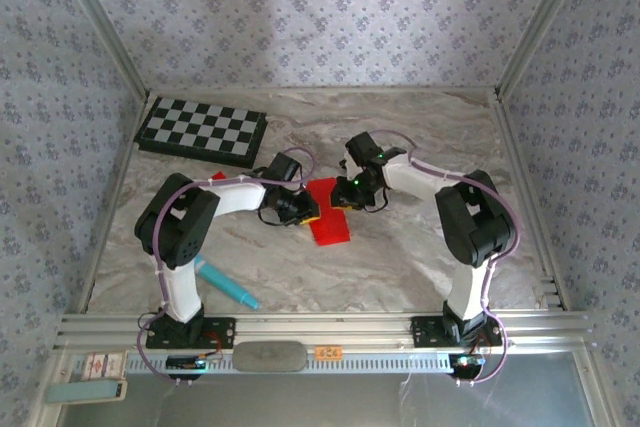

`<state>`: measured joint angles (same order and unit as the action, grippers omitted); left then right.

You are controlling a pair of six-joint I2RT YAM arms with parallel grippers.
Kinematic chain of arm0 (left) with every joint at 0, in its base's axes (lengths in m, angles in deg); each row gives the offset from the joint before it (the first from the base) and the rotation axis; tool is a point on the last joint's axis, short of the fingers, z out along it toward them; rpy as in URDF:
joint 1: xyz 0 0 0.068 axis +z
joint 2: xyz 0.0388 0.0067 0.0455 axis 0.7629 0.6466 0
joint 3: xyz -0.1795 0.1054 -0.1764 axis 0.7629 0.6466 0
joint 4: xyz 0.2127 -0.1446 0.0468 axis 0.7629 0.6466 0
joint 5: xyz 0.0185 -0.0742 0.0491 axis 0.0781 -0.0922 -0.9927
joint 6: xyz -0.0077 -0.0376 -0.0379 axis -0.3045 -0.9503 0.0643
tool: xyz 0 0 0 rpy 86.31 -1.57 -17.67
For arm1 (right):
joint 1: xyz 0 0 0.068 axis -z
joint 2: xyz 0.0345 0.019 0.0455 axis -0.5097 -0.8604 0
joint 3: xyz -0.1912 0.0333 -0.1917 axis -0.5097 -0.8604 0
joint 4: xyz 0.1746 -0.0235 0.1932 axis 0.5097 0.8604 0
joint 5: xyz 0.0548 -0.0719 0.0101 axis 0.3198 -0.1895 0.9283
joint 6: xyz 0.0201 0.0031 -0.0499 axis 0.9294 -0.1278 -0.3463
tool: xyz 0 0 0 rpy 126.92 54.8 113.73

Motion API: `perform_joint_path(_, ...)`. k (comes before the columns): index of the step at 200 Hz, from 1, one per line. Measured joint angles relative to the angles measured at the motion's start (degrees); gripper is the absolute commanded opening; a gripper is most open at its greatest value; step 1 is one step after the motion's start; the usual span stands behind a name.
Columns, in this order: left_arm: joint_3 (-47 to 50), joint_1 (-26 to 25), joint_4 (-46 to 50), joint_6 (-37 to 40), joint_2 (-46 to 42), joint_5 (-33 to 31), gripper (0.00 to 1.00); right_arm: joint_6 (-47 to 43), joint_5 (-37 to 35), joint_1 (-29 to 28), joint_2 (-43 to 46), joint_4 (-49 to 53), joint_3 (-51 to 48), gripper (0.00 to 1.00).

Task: Fold a paper plane with a square sheet of paper (pick it up from the middle)
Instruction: First fold the square sheet of paper in half at the center of the table.

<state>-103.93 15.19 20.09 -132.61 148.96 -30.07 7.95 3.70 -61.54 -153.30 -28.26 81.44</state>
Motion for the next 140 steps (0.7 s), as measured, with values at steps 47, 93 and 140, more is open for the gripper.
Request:
perform_joint_path(47, 0.0, 0.0, 0.0, 0.4, 0.0, 0.0, 0.16, -0.2, 1.0, -0.4, -3.3, -0.3, -1.4, 0.20)
perform_joint_path(93, -0.3, 0.0, 0.4, 0.4, 0.0, 0.0, 0.17, -0.7, 0.9, -0.2, -4.3, -0.2, -1.7, 0.19)
perform_joint_path(140, -0.6, -0.8, 2.1, 0.3, -1.9, -0.4, 0.19, -1.3, 0.0, -0.2, -4.7, 0.2, -1.5, 0.17)
